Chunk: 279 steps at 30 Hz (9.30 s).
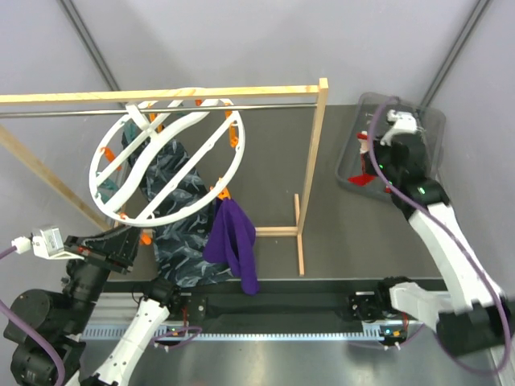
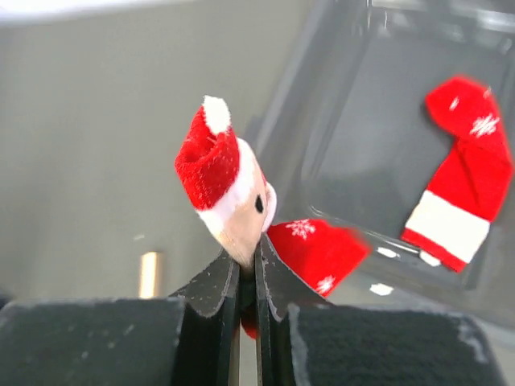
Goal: Clip the socks to the hanger
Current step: Pick up the sock from the bin, then clamp the sock onto the hanger.
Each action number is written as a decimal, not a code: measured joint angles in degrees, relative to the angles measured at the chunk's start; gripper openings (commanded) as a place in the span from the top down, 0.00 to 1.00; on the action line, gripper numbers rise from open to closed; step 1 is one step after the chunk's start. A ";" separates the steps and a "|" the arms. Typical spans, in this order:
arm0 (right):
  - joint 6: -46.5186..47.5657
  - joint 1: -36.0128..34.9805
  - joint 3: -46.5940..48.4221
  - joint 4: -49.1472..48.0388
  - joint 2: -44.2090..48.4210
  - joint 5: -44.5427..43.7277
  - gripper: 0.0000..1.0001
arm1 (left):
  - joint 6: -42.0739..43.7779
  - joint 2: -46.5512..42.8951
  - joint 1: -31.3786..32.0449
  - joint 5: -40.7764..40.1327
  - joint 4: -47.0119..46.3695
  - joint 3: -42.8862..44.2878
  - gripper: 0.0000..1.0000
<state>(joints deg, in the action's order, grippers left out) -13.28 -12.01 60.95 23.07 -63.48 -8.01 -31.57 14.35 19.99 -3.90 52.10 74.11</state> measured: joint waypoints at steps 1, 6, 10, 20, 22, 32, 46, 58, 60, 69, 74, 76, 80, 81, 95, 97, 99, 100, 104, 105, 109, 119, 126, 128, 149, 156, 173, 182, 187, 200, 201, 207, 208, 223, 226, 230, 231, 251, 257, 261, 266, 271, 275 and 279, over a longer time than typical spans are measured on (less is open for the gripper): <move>0.26 -0.11 -1.36 0.39 4.44 1.05 1.00 | 0.02 0.00 0.00 0.00 0.00 0.00 1.00; 2.03 0.55 -4.22 4.13 23.50 13.31 1.00 | 0.04 0.00 0.00 0.02 0.02 -0.04 1.00; 4.48 0.33 -2.10 9.51 26.93 30.05 1.00 | 0.00 0.00 0.00 0.07 0.00 -0.04 1.00; -0.63 -13.00 -2.47 9.38 29.31 61.42 1.00 | -1.33 0.00 0.00 0.96 -0.04 -0.85 1.00; -3.69 -18.10 -3.19 5.29 29.31 62.58 1.00 | -1.53 0.00 0.00 1.22 -0.04 -0.83 1.00; -7.48 -60.76 -2.05 -9.22 8.70 40.85 1.00 | -3.04 0.00 -0.07 1.66 -0.02 -0.76 1.00; -4.11 -77.85 22.29 -15.65 -22.12 6.40 1.00 | -6.14 0.63 -0.15 -0.04 2.62 3.02 1.00; 3.21 -77.83 24.68 -17.57 -27.12 -16.68 1.00 | -11.91 4.04 -0.22 -6.58 9.40 4.79 1.00; 4.76 -77.85 24.68 -18.88 -28.30 -18.60 1.00 | -12.68 4.42 -0.22 -7.67 10.19 5.40 1.00; 11.43 -80.11 22.25 -29.83 -29.51 -25.24 1.00 | -14.86 4.96 -0.22 -9.01 11.52 6.47 1.00; 15.08 -83.78 20.28 -34.64 -29.51 -29.49 1.00 | -15.32 5.05 -0.22 -9.03 11.56 6.47 1.00; 16.44 -85.35 19.30 -36.98 -29.51 -32.22 1.00 | -15.39 5.05 -0.22 -8.87 11.54 6.45 1.00; 18.01 -87.58 16.09 -41.72 -29.51 -37.05 1.00 | -15.47 5.05 -0.22 -8.39 11.37 6.05 1.00; 18.05 -87.91 15.08 -42.47 -29.51 -38.23 1.00 | -15.50 5.05 -0.22 -8.28 11.37 5.99 1.00; 23.87 -89.53 16.31 -52.39 -31.87 -46.56 1.00 | -15.61 5.05 -0.22 -7.06 11.13 5.51 1.00; 24.92 -89.68 18.29 -53.31 -33.40 -46.77 1.00 | -15.74 5.05 -0.22 -7.04 11.15 5.55 1.00; 26.03 -89.94 19.45 -53.92 -34.71 -46.97 1.00 | -15.76 5.05 -0.22 -6.99 11.17 5.68 1.00; 26.40 -90.07 19.76 -54.03 -35.21 -46.99 1.00 | -15.76 5.05 -0.22 -6.99 11.21 5.77 1.00; 27.34 -90.33 20.87 -54.34 -37.18 -47.08 1.00 | -15.78 5.05 -0.22 -6.99 11.30 5.86 1.00; 27.58 -90.33 20.98 -54.36 -37.46 -47.04 1.00 | -15.78 5.05 -0.22 -6.99 11.30 5.86 1.00; 27.87 -90.33 21.00 -54.36 -37.90 -47.23 1.00 | -15.78 5.05 -0.22 -6.88 11.30 5.86 1.00; 27.82 -90.33 22.67 -54.14 -38.40 -47.21 1.00 | -15.89 5.05 -0.31 -6.40 11.02 5.14 1.00; 27.58 -90.33 22.77 -53.59 -38.40 -47.21 1.00 | -15.93 5.05 -0.33 -6.29 11.28 6.32 1.00; 27.34 -90.33 22.77 -53.46 -38.40 -47.21 1.00 | -15.93 5.05 -0.33 -6.49 11.43 7.26 1.00; 26.58 -90.38 24.68 -52.19 -40.35 -45.55 1.00 | -16.39 5.03 -0.61 -6.21 11.37 6.45 1.00; 26.67 -90.38 26.34 -52.17 -41.72 -44.98 1.00 | -16.44 5.03 -0.76 -6.25 11.37 6.40 1.00; 26.75 -90.38 26.97 -52.15 -42.07 -45.16 1.00 | -16.55 5.03 -0.76 -7.37 12.04 7.91 1.00; 26.73 -90.38 27.34 -52.11 -42.14 -45.09 1.00 | -16.55 5.03 -0.81 -7.52 12.00 7.04 1.00; 26.71 -90.38 28.24 -51.69 -42.40 -45.00 1.00 | -16.55 5.03 -1.07 -7.56 12.00 6.73 1.00; 27.65 -91.03 34.12 -48.76 -46.40 -44.44 1.00 | -16.79 5.05 -1.64 -8.26 12.20 6.73 1.00; 28.00 -91.25 34.12 -48.76 -46.58 -44.44 1.00 | -16.79 5.05 -1.68 -8.33 12.20 6.73 1.00; 30.34 -92.74 34.10 -49.53 -46.84 -44.44 1.00 | -16.79 5.05 -1.88 -8.39 12.20 6.73 1.00; 30.73 -92.87 34.10 -49.64 -46.84 -44.41 1.00 | -16.76 5.05 -1.90 -8.37 12.20 6.73 1.00; 32.72 -92.32 37.11 -48.81 -47.06 -42.91 1.00 | -16.22 5.05 -1.95 -6.82 12.00 6.73 1.00; 32.70 -92.11 38.56 -47.89 -47.80 -41.81 1.00 | -15.93 5.05 -1.95 -6.64 12.02 6.73 1.00; 32.72 -92.08 38.84 -45.99 -48.02 -39.98 1.00 | -15.39 5.05 -1.97 -6.43 11.98 6.73 1.00; 32.72 -92.06 38.84 -45.62 -48.02 -39.76 1.00 | -15.21 5.05 -1.97 -6.40 11.98 6.73 1.00; 33.33 -90.92 35.28 -44.17 -47.34 -38.21 1.00 | -13.44 5.03 -2.01 -5.07 11.37 6.23 1.00; 29.46 -90.84 27.61 -39.15 -42.18 -34.82 1.00 | -12.22 4.79 -2.03 -3.13 10.60 6.23 1.00; 22.21 -88.39 21.38 -33.14 -34.07 -22.99 1.00 | -11.04 3.41 -2.08 -0.37 8.37 5.42 1.00; 12.81 -79.58 19.39 -28.48 -25.73 -2.69 1.00 | -9.90 0.98 -2.12 4.07 3.98 3.56 1.00; 8.31 -76.24 20.20 -25.42 -24.37 14.21 1.00 | -9.18 -0.55 -2.12 7.52 0.63 1.64 1.00; 5.46 -75.80 20.20 -23.78 -24.81 26.45 1.00 | -8.94 -1.42 -2.14 9.53 -1.11 0.81 1.00; 3.63 -75.12 20.20 -23.69 -25.31 33.86 1.00 | -8.74 -2.14 -2.23 11.91 -2.91 0.13 1.00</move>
<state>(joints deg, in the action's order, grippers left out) -9.65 -87.13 81.14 -0.62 -88.79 25.85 -40.32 12.21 17.76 8.01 49.19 74.24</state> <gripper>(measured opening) 0.036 0.256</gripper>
